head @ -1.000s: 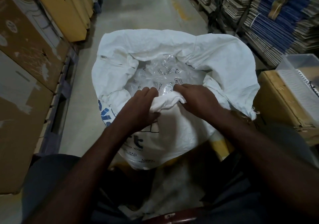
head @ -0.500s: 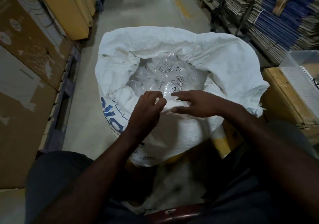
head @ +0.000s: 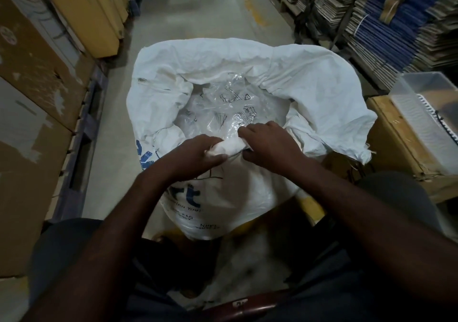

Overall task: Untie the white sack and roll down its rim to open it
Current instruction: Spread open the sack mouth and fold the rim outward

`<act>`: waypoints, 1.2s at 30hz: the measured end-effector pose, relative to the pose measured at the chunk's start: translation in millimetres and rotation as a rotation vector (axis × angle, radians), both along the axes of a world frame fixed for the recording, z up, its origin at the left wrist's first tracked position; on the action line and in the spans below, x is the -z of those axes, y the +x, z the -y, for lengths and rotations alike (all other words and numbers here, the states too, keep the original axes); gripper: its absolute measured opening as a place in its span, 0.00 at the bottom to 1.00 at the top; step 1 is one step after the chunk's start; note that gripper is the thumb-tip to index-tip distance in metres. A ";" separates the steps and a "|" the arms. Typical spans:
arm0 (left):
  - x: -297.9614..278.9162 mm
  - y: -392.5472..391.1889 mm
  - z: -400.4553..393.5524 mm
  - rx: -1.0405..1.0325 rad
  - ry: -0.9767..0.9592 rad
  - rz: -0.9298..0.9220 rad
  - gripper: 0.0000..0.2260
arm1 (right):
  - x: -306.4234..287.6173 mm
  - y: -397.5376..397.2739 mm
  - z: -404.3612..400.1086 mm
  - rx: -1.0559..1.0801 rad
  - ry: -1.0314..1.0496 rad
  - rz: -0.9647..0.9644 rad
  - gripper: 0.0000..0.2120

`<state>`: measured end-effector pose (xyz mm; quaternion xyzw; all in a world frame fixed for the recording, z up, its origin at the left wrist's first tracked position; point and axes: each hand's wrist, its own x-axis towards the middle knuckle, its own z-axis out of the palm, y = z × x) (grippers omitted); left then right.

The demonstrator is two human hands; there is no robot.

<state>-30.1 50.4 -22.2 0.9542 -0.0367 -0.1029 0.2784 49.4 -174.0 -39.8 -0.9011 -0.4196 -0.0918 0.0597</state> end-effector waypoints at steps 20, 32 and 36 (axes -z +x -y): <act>-18.9 -20.7 -79.4 -0.110 0.527 0.652 0.15 | -11.3 28.5 29.0 0.102 -0.115 -0.157 0.54; 23.0 -33.5 -141.8 -0.381 0.495 0.574 0.12 | 1.0 -38.9 -72.1 -0.060 -0.109 0.046 0.23; 30.9 -33.6 -129.0 -0.365 0.392 0.527 0.13 | 4.6 -52.1 -76.2 -0.097 -0.171 -0.077 0.31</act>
